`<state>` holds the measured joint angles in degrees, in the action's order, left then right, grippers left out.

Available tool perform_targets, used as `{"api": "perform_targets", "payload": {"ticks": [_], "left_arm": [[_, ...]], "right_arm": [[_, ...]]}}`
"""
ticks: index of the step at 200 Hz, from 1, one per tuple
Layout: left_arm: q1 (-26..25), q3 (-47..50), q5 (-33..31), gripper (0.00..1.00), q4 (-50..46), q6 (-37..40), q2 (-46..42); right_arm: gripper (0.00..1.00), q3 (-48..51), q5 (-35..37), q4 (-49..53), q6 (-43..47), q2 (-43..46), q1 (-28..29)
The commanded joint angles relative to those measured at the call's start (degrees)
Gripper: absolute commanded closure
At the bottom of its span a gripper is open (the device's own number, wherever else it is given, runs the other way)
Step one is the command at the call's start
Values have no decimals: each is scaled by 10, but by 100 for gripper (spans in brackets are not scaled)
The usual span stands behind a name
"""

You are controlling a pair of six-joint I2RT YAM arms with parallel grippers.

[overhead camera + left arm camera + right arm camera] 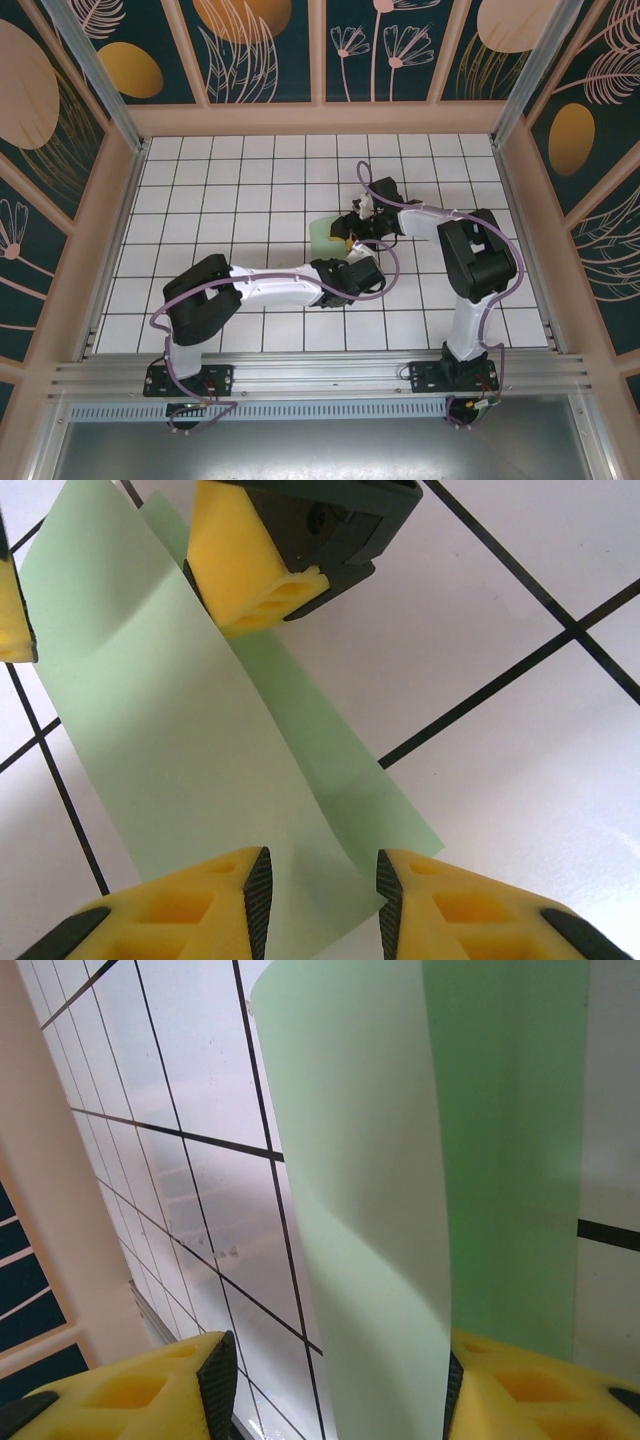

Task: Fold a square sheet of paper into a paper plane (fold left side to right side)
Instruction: Fold the triangle a second time at the center of the table.

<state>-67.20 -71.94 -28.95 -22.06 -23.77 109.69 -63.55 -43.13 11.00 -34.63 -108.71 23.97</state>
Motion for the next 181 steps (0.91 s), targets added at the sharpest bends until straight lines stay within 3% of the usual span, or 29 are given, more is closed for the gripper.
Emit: {"api": "perform_targets", "payload": {"ticks": [1,71,129,181], "left_arm": [[-3,6,2,65,6,3,-16],[-3,13,9,76,10,0,-28],[-3,19,10,100,18,-4,-30],[6,58,53,100,70,-28,-68]], "right_arm": [[46,-14,2,16,12,-7,-1],[46,-15,2,13,12,-9,-1],[45,-14,6,5,13,3,-3],[35,21,33,-86,-12,92,-29]]}}
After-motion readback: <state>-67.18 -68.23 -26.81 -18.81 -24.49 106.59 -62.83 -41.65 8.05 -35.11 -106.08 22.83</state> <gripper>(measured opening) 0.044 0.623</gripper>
